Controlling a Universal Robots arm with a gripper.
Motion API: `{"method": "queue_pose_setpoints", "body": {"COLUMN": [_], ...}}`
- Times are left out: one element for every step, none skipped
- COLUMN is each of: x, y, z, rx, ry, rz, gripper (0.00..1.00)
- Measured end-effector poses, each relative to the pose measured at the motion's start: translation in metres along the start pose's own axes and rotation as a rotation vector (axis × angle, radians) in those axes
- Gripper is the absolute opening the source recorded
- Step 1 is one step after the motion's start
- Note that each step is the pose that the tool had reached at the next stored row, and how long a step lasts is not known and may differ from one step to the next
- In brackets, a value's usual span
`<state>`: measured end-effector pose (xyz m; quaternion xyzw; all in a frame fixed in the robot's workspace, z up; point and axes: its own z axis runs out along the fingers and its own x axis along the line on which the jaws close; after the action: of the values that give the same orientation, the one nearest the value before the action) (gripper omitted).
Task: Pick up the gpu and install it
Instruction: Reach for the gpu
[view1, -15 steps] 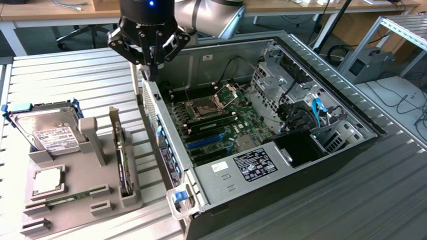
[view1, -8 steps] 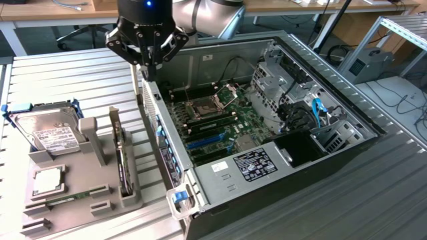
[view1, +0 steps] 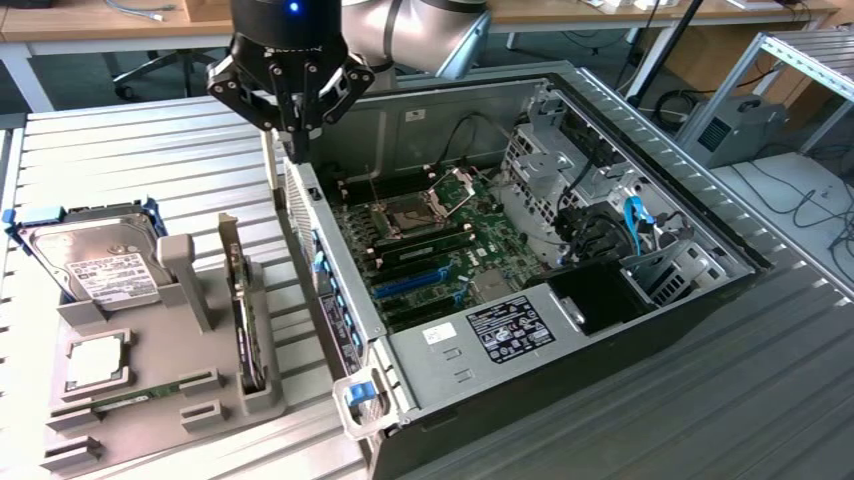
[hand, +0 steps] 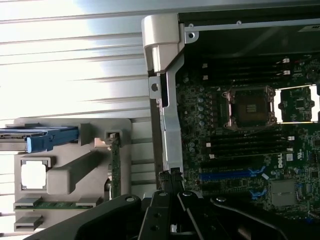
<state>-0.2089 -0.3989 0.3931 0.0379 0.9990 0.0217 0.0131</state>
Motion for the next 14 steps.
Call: {"method": "queue_pose_setpoints", "body": {"x": [0.0003,0.0005,0.001,0.0017,0.0023,0.0025,0.0028,0.0032,0.0034,0.0037,0.004,0.0042,0.0045,0.0047], "y": [0.0,-0.0001,-0.0001,-0.0001,-0.0002,-0.0002,-0.0002,-0.0002,-0.0003,-0.0003,-0.0003,-0.0003,-0.0003,-0.0003], "z": [0.0,0.0,0.0,0.0,-0.0001,-0.0001,-0.0001,-0.0001,-0.0001,-0.0001,-0.0001,-0.0001,-0.0001,-0.0001], "rx": [0.0,0.0,0.0,0.0,0.0,0.0,0.0,0.0,0.0,0.0,0.0,0.0,0.0,0.0], "ry": [0.0,0.0,-0.0001,0.0,0.0,0.0,0.0,0.0,-0.0001,0.0,0.0,0.0,0.0,0.0], "rz": [0.0,0.0,0.0,0.0,0.0,0.0,0.0,0.0,0.0,0.0,0.0,0.0,0.0,0.0], "gripper": [0.11,0.11,0.11,0.11,0.11,0.11,0.11,0.11,0.11,0.11,0.11,0.11,0.11,0.11]}}
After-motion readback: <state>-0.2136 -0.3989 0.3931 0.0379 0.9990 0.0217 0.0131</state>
